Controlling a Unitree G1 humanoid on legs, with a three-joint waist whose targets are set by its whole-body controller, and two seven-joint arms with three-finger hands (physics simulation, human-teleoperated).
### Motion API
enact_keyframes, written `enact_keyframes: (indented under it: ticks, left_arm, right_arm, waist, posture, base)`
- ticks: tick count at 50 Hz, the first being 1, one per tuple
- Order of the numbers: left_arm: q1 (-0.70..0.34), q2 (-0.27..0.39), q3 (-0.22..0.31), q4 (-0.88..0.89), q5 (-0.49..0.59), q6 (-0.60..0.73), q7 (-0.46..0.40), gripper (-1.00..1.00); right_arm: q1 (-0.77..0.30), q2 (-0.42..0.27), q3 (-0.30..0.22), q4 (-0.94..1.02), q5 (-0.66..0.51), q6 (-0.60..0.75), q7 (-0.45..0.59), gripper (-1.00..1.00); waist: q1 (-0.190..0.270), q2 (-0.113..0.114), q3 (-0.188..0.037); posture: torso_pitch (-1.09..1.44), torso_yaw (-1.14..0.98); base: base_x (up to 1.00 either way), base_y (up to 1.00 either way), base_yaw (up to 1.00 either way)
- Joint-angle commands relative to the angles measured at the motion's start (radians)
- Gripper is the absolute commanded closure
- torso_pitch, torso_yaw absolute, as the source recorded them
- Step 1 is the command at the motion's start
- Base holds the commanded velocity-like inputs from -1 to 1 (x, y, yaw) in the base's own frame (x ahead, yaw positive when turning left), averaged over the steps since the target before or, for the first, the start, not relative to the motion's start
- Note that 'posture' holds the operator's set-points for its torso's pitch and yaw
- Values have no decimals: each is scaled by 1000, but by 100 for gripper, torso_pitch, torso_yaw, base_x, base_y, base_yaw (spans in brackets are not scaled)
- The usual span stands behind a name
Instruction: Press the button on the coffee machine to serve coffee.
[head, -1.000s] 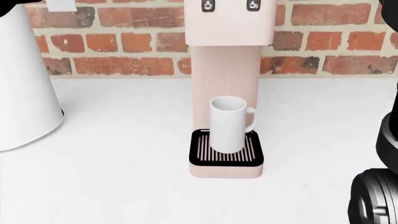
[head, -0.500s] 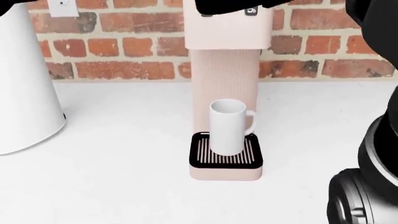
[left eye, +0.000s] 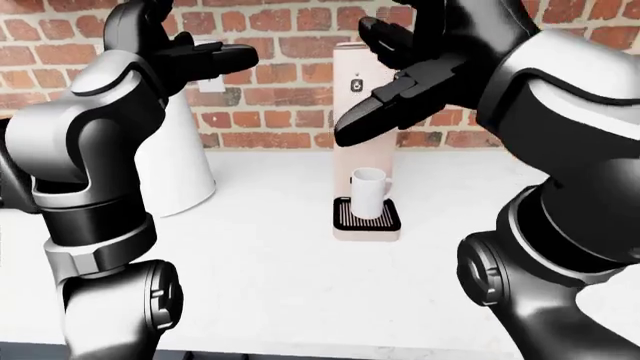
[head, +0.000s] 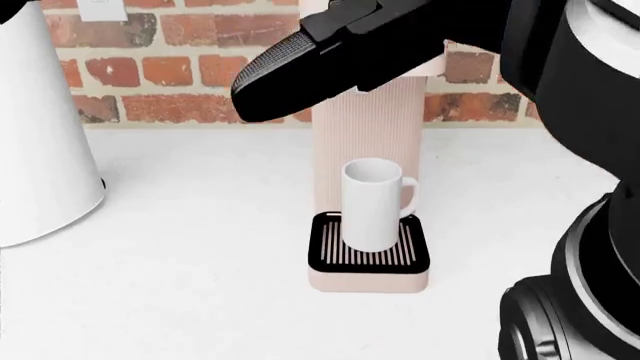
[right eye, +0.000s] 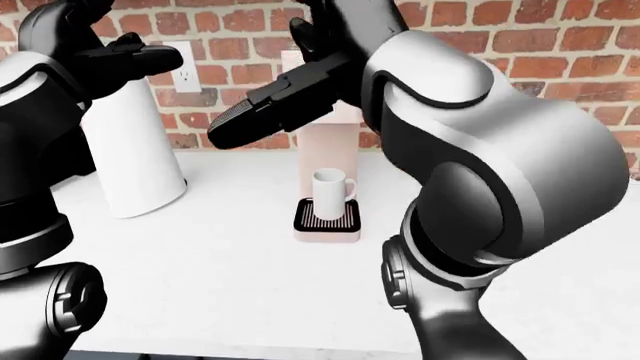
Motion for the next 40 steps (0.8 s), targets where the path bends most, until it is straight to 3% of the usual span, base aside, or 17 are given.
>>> enact_keyframes:
  ticks: [1,5,13,18,31,40]
  left_arm:
    - [-31,12,10,-18,1,-25,-1,-100]
    - [-27,13,12,-25,-1,-19,2,-100]
    - [-19,9,11,-36,-5,-15,6,-100]
    - [-19,4,8,-38,-4,-13,9,-100]
    - [-9,0,9,-45,-1,-11,9,-100]
    - [-1,-3,12,-54,-4,-8,13,-100]
  right_arm:
    - [-13,-20,-14,-2,67,0,-63,-100]
    - [18,-64,-18,-1,252,0,-179,-100]
    - [61,-135,-62,7,722,0,-540,-100]
    - [75,-164,-68,18,918,0,-703,-100]
    - [153,-182,-25,-15,1083,-51,-840,-100]
    - [164,-217,-11,-6,1085,-72,-833,-100]
  waist:
    - [0,3,-7]
    - [-1,1,-9]
    - [-2,-6,-11]
    - [-3,-11,-13]
    - [-3,-20,-14]
    - [0,-23,-13]
  posture:
    - [-58,0]
    - [-58,0]
    - [-58,0]
    - [-58,0]
    - [-58,0]
    - [-58,0]
  base:
    - [0,0,0]
    - [0,0,0]
    - [0,0,0]
    - [0,0,0]
    - [0,0,0]
    - [0,0,0]
